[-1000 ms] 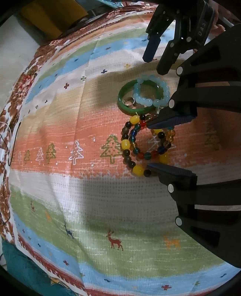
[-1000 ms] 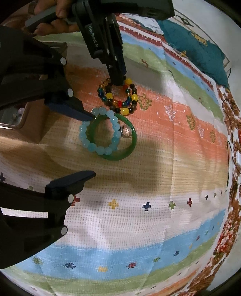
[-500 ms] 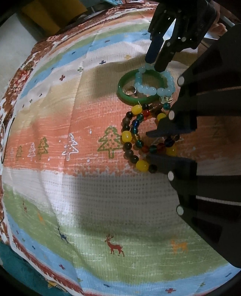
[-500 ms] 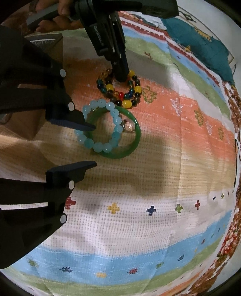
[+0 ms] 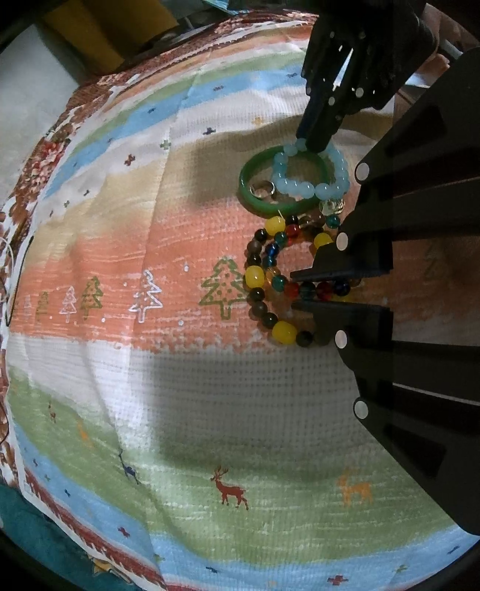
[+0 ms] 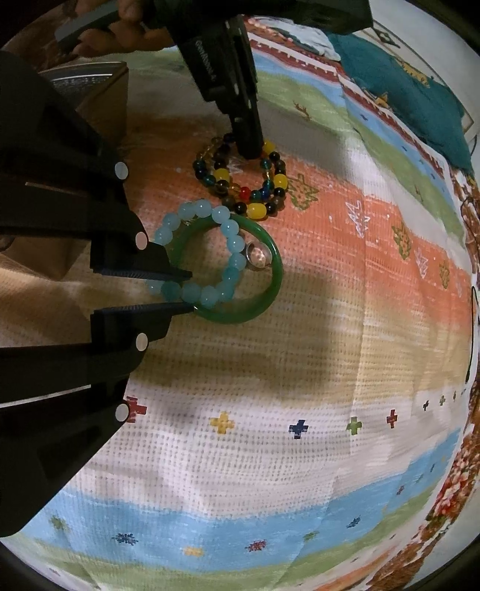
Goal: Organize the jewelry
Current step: 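Lift both held bracelets off the bangle and carry them over the tin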
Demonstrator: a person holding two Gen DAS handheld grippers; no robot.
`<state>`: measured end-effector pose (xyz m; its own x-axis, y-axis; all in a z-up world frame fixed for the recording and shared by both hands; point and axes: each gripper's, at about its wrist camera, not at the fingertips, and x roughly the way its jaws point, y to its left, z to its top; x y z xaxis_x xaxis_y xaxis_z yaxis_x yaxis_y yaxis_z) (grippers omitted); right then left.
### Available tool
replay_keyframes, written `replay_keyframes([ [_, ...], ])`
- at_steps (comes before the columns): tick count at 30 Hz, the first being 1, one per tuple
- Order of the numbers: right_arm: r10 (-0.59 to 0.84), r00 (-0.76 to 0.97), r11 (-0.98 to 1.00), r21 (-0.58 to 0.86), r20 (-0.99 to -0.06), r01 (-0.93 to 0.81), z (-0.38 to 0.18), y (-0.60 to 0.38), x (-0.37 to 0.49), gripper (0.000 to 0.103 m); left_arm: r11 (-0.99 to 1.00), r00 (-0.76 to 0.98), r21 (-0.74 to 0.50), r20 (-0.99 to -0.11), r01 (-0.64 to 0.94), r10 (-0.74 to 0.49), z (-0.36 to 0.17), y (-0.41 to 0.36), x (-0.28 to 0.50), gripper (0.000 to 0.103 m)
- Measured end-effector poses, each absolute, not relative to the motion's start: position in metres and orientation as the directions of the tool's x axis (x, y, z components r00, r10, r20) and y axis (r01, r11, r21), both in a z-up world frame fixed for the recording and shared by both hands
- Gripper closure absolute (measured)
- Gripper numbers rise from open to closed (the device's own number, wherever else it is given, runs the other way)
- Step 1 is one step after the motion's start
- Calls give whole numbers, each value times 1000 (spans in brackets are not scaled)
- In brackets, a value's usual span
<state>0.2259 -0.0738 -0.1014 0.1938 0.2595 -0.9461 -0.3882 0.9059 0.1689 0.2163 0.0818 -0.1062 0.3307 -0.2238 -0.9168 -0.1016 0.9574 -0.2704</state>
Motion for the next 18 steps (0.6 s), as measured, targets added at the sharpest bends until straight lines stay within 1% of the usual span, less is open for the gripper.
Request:
replay_keyframes([
  [4, 258, 211, 904, 158, -943, -398, -97, -73, 224, 91, 951, 352, -291, -905, -104, -238, -96, 83, 214, 94],
  [7, 240, 246, 902, 122, -939, -413, -90, -72, 223, 91, 947, 373, -304, -894, -100, -248, -87, 83, 211, 94],
  [18, 271, 309, 903, 129, -912, -410, -60, -84, 215, 91, 955, 415, -290, -877, -59, -241, -65, 71, 196, 94],
])
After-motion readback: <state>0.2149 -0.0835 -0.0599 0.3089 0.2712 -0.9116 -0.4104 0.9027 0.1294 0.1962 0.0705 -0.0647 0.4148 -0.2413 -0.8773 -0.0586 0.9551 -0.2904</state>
